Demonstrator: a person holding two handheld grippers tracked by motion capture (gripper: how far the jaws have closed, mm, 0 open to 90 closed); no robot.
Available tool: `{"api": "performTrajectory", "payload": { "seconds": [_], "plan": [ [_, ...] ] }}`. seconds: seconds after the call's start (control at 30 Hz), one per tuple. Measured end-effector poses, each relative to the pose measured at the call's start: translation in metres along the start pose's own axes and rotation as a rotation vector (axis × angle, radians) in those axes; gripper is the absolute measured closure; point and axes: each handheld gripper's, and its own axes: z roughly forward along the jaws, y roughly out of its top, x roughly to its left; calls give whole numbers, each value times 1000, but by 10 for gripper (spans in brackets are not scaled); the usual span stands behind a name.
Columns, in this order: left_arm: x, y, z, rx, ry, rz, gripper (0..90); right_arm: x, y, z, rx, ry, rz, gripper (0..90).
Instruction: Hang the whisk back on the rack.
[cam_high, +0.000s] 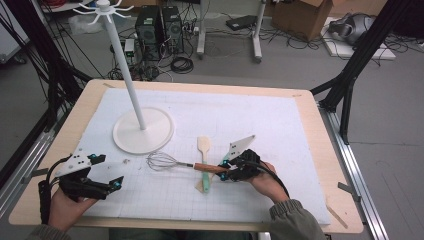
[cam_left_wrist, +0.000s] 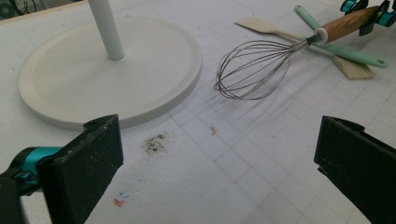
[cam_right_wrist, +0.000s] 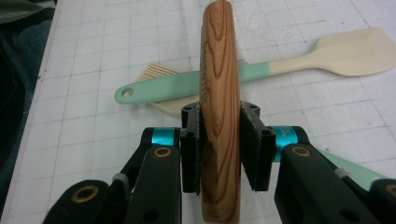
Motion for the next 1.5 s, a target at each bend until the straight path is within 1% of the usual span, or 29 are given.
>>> {"api": "performTrajectory", "payload": {
  "seconds": [0.57, 0.63, 0.67, 0.77, 0.83, 0.87, 0.9, 1.0, 1.13, 1.2, 1.27, 1.33, 1.5],
  "plan": [
    [0, 1, -1, -10, -4, 7, 17, 1, 2, -4, -52, 4, 6, 718],
    [-1, 1, -1, -12, -6, 7, 17, 1, 3, -3, -58, 7, 0, 717],
    [-1, 2, -1, -12, -7, 11, 18, 2, 3, -3, -57, 6, 5, 717],
    [-3, 3, -1, -16, -12, 12, 17, 4, 7, -2, -60, 13, -1, 717],
    [-3, 3, -1, -19, -12, 15, 17, 6, 10, 1, -56, 23, -13, 717],
    [-4, 4, -1, -21, -14, 15, 17, 6, 11, 2, -56, 19, -20, 717],
    [-4, 4, -1, -22, -14, 17, 17, 7, 13, 3, -58, 33, -19, 718],
    [-5, 5, -1, -22, -18, 21, 17, 9, 16, 6, -55, 32, -28, 718],
    [-7, 7, -1, -27, -28, 28, 18, 9, 18, 7, -59, 40, -28, 718],
    [-9, 9, 1, -27, -35, 34, 18, 9, 18, 8, -61, 46, -29, 718],
    [-12, 12, 3, -30, -51, 46, 18, 10, 18, 8, -60, 42, -26, 718],
    [-16, 17, 5, -30, -64, 64, 18, 10, 19, 8, -59, 45, -29, 718],
    [-29, 33, 16, -22, -119, 135, 23, 11, 21, 6, -51, 44, -36, 717]
  ]
}}
